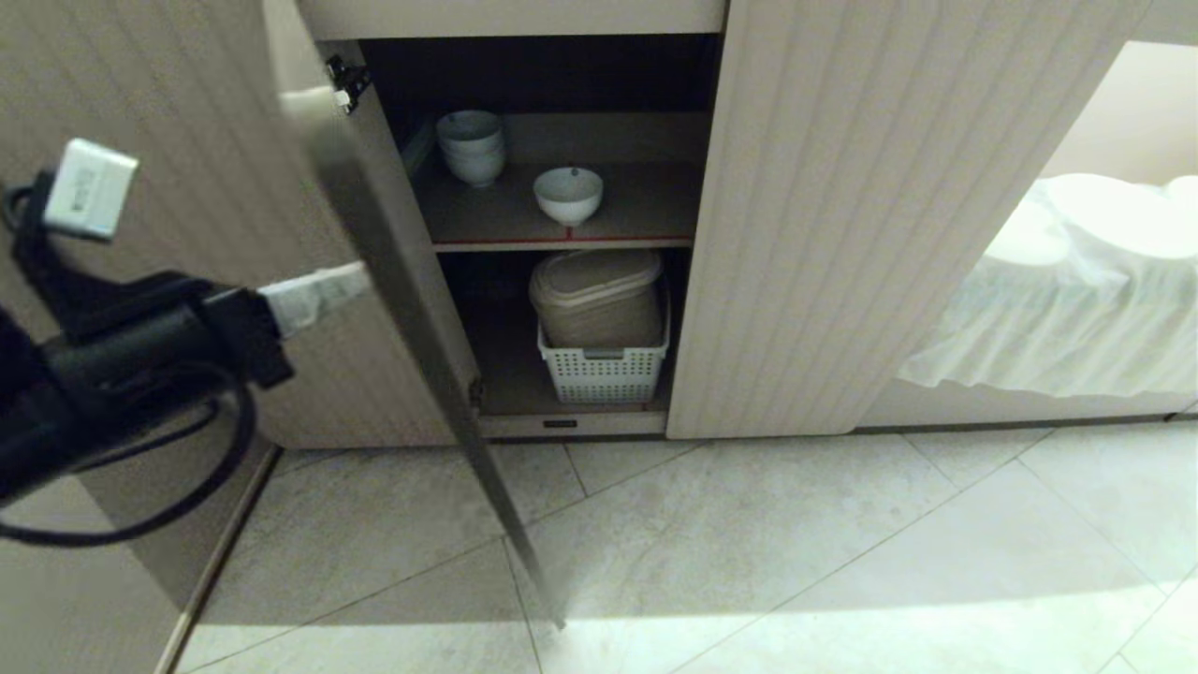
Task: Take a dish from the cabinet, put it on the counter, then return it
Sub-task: Close the cabinet door
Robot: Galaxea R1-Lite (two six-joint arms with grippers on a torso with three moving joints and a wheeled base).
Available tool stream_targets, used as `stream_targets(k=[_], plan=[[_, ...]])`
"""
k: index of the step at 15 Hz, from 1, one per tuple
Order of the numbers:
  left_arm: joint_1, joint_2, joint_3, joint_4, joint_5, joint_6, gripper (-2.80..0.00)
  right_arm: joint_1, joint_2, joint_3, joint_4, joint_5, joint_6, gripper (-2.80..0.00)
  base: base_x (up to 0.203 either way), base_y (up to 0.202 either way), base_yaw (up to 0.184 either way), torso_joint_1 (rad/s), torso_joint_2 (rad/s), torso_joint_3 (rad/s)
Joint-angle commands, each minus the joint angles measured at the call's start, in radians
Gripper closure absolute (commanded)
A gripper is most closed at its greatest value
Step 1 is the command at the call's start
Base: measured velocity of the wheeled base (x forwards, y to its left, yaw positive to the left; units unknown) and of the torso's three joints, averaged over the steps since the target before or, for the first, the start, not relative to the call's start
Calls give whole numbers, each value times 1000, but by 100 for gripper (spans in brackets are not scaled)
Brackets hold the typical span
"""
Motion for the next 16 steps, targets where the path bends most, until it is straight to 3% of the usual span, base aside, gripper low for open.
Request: stream_targets(k=[1,5,10,14,16], plan=[[-81,228,-171,-21,55,-3,0,0,0,0,0,0,1,0,0,0,0,0,0,0],[-144,492,-474,-31,130,-3,0,0,0,0,0,0,1,0,0,0,0,0,0,0],[-158,757,-825,-23,215,-3,0,1,0,0,0,0,1,0,0,0,0,0,0,0],[-157,839,-919,-18,228,4,0,0,0,0,0,0,1,0,0,0,0,0,0,0],[-152,854,-920,-21,257,43,0,0,0,0,0,0,1,0,0,0,0,0,0,0]])
